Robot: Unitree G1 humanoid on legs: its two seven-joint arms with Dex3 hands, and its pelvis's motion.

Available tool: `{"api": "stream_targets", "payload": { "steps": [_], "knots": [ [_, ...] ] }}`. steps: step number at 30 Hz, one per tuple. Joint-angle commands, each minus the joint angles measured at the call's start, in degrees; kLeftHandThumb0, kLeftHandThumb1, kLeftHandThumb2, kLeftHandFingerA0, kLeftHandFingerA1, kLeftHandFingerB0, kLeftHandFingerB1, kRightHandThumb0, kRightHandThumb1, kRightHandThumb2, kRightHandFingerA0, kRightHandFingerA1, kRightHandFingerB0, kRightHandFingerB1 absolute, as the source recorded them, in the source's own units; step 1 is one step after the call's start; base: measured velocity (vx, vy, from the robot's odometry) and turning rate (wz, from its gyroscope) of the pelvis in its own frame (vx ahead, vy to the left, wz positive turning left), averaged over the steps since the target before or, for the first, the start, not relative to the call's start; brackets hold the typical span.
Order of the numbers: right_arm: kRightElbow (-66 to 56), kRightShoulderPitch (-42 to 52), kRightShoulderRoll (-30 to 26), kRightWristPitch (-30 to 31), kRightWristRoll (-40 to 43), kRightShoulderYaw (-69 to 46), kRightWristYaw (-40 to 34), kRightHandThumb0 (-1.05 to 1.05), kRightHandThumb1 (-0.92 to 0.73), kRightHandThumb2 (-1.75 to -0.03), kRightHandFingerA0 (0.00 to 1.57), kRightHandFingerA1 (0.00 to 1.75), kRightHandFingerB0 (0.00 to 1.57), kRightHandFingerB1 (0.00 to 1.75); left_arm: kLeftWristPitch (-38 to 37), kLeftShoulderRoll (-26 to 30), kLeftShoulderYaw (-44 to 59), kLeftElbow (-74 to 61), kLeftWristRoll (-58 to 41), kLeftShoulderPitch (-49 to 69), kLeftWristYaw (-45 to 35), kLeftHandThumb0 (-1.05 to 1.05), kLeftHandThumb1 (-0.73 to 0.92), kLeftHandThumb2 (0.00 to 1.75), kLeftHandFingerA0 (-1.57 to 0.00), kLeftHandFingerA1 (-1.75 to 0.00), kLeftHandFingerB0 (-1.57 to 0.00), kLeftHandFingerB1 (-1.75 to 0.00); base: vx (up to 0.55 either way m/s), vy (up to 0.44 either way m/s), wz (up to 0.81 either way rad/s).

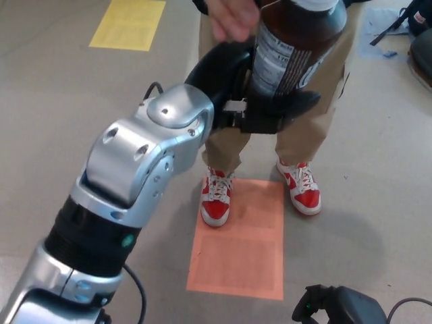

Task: The robot recieved a bottle of protein shake from a person using its left hand and then shake the protein up and down 2 two times and hand it back to the person

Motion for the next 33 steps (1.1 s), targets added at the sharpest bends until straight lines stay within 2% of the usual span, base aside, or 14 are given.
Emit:
{"api": "stream_targets", "payload": {
  "steps": [1, 3, 7, 8, 12, 16, 17, 20, 21, 24, 28, 29, 31, 33],
  "knots": [
    [0.2, -1.0, -0.5, -0.7, 0.3, -0.9, 0.6, -0.5, -0.54, -1.1, 0.96, 0.9, 0.97, 0.86, -11.0, -0.2, 0.9, -0.8, 5.6, 3.9, 0.1, -0.27, 0.85, 0.65, -1.09, -0.7, -0.71, -0.93, 0.0, 0.0, 0.0],
    [0.3, -1.1, -0.5, -0.4, -0.2, -0.6, 0.4, -0.5, -0.55, -1.09, 0.99, 0.9, 0.96, 0.84, -11.2, -0.4, 1.4, -1.1, 5.3, 5.5, -0.4, -0.23, 0.86, 0.65, -1.09, -0.73, -0.66, -0.99, 0.0, 0.0, 0.0],
    [0.4, -1.3, -0.6, 0.6, -1.0, 0.1, 0.0, -0.48, -0.54, -1.13, 1.03, 0.91, 0.95, 0.82, -13.4, -0.5, 2.2, -1.5, 5.2, 10.9, -1.7, -0.25, 0.86, 0.66, -1.1, -0.73, -0.64, -0.99, 0.0, 0.0, 0.0],
    [0.4, -1.4, -0.5, 0.8, -1.0, 0.2, 0.2, -0.46, -0.53, -1.13, 0.97, 0.9, 0.95, 0.84, -14.1, -0.5, 2.3, -1.3, 5.5, 12.2, -1.6, -0.25, 0.85, 0.65, -1.12, -0.72, -0.67, -0.96, 0.0, 0.0, 0.0],
    [0.5, -1.8, -0.5, 0.9, -0.8, 0.1, 0.2, -0.46, -0.5, -1.16, 0.93, 0.92, 0.93, 0.91, -17.0, -0.7, 3.3, 1.2, 6.7, 15.5, -1.7, -0.25, 0.86, 0.65, -1.12, -0.7, -0.72, -0.93, 0.0, 0.0, 0.0],
    [0.5, -1.7, -0.1, 1.0, 0.1, -1.0, 0.7, -0.5, -0.56, -1.03, 0.97, 0.9, 0.96, 0.86, -19.5, 0.2, 4.7, 6.2, 8.0, 18.7, -2.2, -0.25, 0.87, 0.66, -1.1, -0.69, -0.66, -0.97, 0.0, 0.0, 0.0],
    [0.5, -1.7, -0.2, 1.0, 0.0, -1.0, 0.4, -0.48, -0.55, -1.02, 1.02, 0.96, 0.97, 0.83, -20.5, 0.4, 5.0, 7.5, 8.3, 19.5, -2.4, -0.25, 0.87, 0.66, -1.09, -0.69, -0.65, -0.97, 0.0, 0.0, 0.0],
    [0.4, -1.4, -0.3, 0.5, -0.1, -1.2, 0.3, -0.48, -0.54, -1.05, 1.02, 0.97, 0.97, 0.83, -23.4, 0.8, 4.9, 9.8, 9.5, 20.6, -2.9, -0.25, 0.87, 0.66, -1.09, -0.69, -0.66, -0.96, 0.0, 0.0, 0.0],
    [0.4, -1.2, -0.3, 0.3, -0.3, -1.0, -0.1, -0.48, -0.53, -1.07, 0.98, 0.9, 0.95, 0.85, -24.9, 1.2, 5.5, 11.7, 9.6, 22.0, -3.6, -0.27, 0.86, 0.66, -1.1, -0.7, -0.66, -0.97, 0.0, 0.0, 0.0],
    [0.5, -1.2, -0.2, 0.5, -0.3, -1.1, -0.3, -0.51, -0.57, -1.03, 1.01, 0.9, 0.96, 0.84, -27.8, 1.3, 6.3, 14.1, 9.6, 23.1, -5.1, -0.26, 0.86, 0.66, -1.1, -0.68, -0.64, -0.98, 0.0, 0.0, 0.0],
    [0.5, -1.2, 0.2, 0.7, 0.4, -1.9, 0.2, -0.49, -0.55, -1.05, 1.0, 0.81, 1.0, 0.8, -29.0, 0.8, 6.6, 15.2, 9.9, 25.4, -5.7, -0.25, 0.87, 0.66, -1.1, -0.68, -0.64, -0.97, 0.0, 0.0, 0.0],
    [0.4, -1.1, 0.3, 0.4, 0.6, -2.2, 0.4, -0.49, -0.5, -1.13, 0.98, 0.91, 0.96, 0.88, -28.0, 0.6, 6.6, 15.0, 10.1, 25.8, -5.4, -0.27, 0.85, 0.66, -1.11, -0.68, -0.65, -0.96, 0.0, 0.0, 0.0],
    [0.5, -1.4, 0.2, 0.4, 0.3, -2.2, 0.2, -0.49, -0.5, -1.13, 0.99, 0.91, 0.96, 0.88, -28.7, 0.5, 6.6, 15.6, 10.4, 26.0, -5.8, -0.26, 0.85, 0.65, -1.11, -0.69, -0.65, -0.96, 0.0, 0.0, 0.0],
    [0.5, -1.4, 0.2, 0.7, 0.1, -2.1, 0.1, -0.5, -0.54, -1.05, 0.99, 0.86, 0.98, 0.83, -28.4, 0.6, 5.2, 16.1, 11.8, 27.0, -6.1, -0.25, 0.85, 0.65, -1.12, -0.69, -0.68, -0.94, 0.0, 0.0, 0.0]
  ]
}}
